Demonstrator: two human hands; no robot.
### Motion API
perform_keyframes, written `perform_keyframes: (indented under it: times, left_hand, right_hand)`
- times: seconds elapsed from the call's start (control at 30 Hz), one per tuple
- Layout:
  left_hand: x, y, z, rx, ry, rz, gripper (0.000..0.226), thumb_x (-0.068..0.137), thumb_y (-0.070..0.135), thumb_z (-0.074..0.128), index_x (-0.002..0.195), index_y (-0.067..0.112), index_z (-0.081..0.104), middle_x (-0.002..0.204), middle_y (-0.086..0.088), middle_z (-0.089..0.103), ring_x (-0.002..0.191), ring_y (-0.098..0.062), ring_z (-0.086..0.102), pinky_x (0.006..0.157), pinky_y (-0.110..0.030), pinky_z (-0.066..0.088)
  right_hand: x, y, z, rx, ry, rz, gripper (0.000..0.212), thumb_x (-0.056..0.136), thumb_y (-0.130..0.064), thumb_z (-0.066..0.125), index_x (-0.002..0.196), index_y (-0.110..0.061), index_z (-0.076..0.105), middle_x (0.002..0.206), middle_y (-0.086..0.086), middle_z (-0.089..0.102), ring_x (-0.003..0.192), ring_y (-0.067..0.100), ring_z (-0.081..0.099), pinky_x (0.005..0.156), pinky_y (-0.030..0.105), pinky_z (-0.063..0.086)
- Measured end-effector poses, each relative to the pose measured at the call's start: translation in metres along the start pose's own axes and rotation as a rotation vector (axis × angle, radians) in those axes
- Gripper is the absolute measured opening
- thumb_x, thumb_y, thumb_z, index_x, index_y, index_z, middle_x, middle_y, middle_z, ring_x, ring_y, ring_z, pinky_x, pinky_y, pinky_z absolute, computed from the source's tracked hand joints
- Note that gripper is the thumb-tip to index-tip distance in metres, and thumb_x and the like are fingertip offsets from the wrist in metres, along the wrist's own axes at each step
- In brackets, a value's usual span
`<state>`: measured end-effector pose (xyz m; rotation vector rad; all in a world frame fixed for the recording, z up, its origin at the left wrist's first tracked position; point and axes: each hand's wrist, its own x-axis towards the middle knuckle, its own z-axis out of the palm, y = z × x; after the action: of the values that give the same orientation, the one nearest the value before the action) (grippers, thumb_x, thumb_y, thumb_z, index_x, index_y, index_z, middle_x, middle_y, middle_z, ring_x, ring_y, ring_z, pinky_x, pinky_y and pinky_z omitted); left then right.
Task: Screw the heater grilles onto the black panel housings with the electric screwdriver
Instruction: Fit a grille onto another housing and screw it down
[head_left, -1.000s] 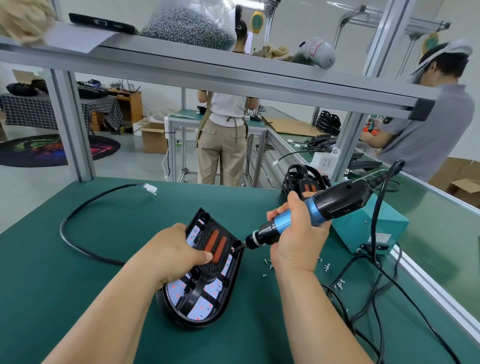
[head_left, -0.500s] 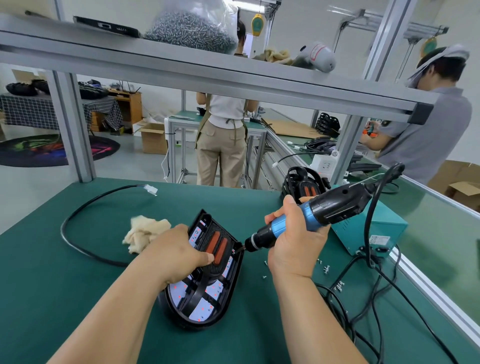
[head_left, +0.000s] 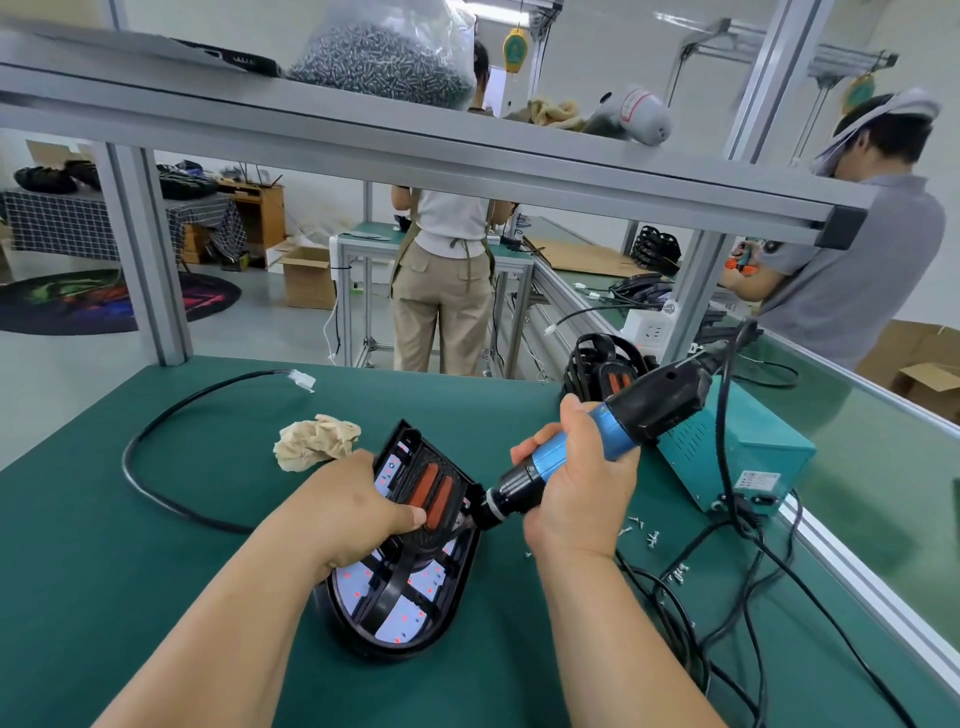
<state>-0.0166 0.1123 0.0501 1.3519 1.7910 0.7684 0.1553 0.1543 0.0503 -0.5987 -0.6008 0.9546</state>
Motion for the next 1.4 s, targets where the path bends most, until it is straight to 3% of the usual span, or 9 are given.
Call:
perform_keyframes:
  times: [0.3, 0.5, 0.83, 1.23, 1.4]
  left_hand:
    - [0.002, -0.008, -0.002, -0.096, -0.023, -0.015, 0.030, 0.078, 0.019, 0.081, 0.101, 0.017, 0.062, 0.098, -0.007, 0.074, 0.094, -0.029, 0.070, 0.092, -0.049, 0.054]
    - [0.003, -0.008, -0.001, -0.110, -0.025, -0.024, 0.033, 0.078, 0.017, 0.082, 0.104, 0.013, 0.062, 0.099, -0.011, 0.073, 0.094, -0.033, 0.070, 0.092, -0.052, 0.054]
    - [0.005, -0.010, 0.000, -0.120, -0.029, -0.004, 0.028, 0.080, 0.013, 0.080, 0.104, 0.019, 0.065, 0.097, -0.003, 0.075, 0.093, -0.027, 0.071, 0.093, -0.048, 0.054]
    - [0.004, -0.008, 0.000, -0.106, -0.038, -0.021, 0.045, 0.079, 0.018, 0.080, 0.119, 0.017, 0.058, 0.109, -0.006, 0.071, 0.102, -0.031, 0.067, 0.096, -0.049, 0.052]
    - [0.004, -0.009, 0.000, -0.108, -0.028, -0.009, 0.031, 0.080, 0.013, 0.080, 0.105, 0.020, 0.064, 0.097, -0.002, 0.075, 0.095, -0.028, 0.070, 0.094, -0.049, 0.053]
  right_hand:
    - [0.021, -0.026, -0.002, 0.100, 0.070, -0.037, 0.023, 0.075, -0.020, 0.071, 0.091, -0.017, 0.054, 0.057, 0.003, 0.051, 0.045, 0.020, 0.050, 0.054, 0.035, 0.050]
    - [0.018, -0.014, -0.002, 0.038, 0.069, -0.067, 0.025, 0.076, -0.019, 0.070, 0.094, -0.018, 0.054, 0.059, 0.002, 0.053, 0.049, 0.018, 0.053, 0.059, 0.037, 0.054]
    - [0.020, 0.001, 0.002, 0.024, 0.049, -0.071, 0.022, 0.075, -0.018, 0.071, 0.090, -0.020, 0.054, 0.063, 0.004, 0.053, 0.048, 0.016, 0.052, 0.055, 0.034, 0.054]
    - [0.018, 0.000, -0.001, 0.010, 0.055, -0.078, 0.024, 0.075, -0.019, 0.070, 0.091, -0.018, 0.054, 0.058, 0.003, 0.051, 0.047, 0.017, 0.051, 0.054, 0.034, 0.054]
    - [0.019, -0.001, 0.001, 0.009, 0.061, -0.082, 0.022, 0.074, -0.018, 0.070, 0.090, -0.018, 0.054, 0.059, 0.002, 0.052, 0.047, 0.017, 0.051, 0.054, 0.034, 0.054]
